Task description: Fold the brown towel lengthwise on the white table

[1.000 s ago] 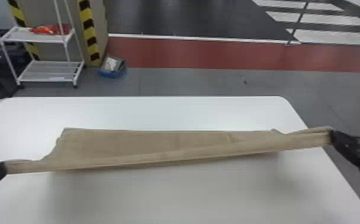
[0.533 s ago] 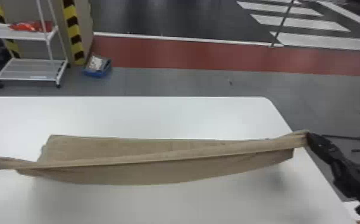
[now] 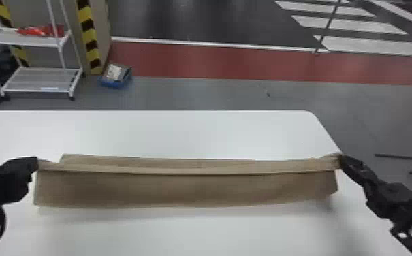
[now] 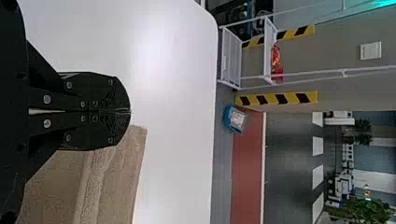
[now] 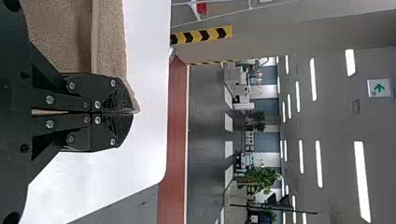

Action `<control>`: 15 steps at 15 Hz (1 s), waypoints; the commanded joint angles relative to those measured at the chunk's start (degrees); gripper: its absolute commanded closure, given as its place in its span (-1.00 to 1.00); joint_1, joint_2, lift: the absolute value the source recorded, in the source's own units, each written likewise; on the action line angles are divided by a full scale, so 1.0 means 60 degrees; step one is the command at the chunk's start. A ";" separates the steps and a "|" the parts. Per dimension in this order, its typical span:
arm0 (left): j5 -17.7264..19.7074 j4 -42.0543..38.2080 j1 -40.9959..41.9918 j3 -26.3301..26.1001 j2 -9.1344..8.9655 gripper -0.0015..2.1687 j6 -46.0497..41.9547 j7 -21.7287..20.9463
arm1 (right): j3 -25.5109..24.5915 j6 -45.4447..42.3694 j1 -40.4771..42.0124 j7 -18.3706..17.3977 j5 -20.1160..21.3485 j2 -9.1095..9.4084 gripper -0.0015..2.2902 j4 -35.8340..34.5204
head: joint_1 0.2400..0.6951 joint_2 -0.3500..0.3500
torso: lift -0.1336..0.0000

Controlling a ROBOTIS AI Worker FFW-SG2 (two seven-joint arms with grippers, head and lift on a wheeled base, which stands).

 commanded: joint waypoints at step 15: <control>-0.1677 0.3199 -0.2018 -0.1041 0.0134 0.54 -0.0679 0.0434 | 0.2097 0.1892 -0.2869 -0.1967 0.0961 -0.0807 0.33 0.3302 | 1.00 -0.27 | -0.68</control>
